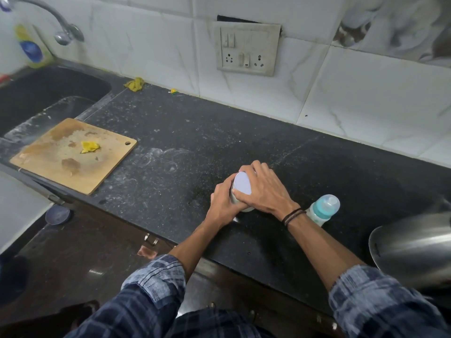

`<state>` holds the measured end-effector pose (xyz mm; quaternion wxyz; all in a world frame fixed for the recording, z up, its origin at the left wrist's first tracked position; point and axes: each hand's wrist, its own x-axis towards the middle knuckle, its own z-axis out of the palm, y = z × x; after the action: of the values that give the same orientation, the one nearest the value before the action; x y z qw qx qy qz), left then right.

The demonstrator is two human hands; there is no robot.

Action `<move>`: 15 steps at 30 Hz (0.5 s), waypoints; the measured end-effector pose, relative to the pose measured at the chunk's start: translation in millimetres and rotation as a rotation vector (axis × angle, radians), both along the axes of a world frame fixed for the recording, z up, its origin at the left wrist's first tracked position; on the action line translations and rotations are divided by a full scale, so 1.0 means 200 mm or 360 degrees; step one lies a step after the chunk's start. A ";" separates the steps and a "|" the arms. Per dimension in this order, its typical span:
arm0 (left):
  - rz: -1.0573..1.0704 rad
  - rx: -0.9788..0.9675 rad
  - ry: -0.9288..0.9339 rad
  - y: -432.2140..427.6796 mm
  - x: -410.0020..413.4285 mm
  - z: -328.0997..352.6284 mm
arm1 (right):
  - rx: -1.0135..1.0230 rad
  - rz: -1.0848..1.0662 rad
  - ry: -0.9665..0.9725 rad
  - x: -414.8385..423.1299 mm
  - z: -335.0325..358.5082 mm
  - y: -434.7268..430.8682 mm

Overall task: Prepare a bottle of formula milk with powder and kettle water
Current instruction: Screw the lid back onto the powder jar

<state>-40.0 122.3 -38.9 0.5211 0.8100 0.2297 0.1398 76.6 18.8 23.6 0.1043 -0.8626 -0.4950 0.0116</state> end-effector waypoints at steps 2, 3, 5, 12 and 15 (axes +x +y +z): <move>0.0059 0.0048 -0.0069 -0.01 0.00 0.01 | 0.0029 -0.0014 0.0027 -0.01 -0.01 0.00; 0.0077 0.0063 -0.0085 -0.02 -0.01 0.01 | 0.0030 -0.0028 0.0051 -0.01 -0.01 0.00; 0.0084 0.0086 -0.0122 -0.03 0.00 0.00 | 0.0043 -0.0044 0.0090 -0.01 -0.02 0.00; 0.0117 0.0124 -0.0234 -0.02 0.03 -0.04 | 0.0119 -0.0073 0.0092 -0.02 -0.05 0.01; 0.0141 0.0140 -0.0205 -0.03 0.02 -0.04 | 0.0153 -0.0092 0.0066 -0.03 -0.06 0.01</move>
<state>-36.0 116.6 -47.9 0.4920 0.8105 0.2250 0.2246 71.6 20.5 11.9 0.1561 -0.8701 -0.4675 0.0026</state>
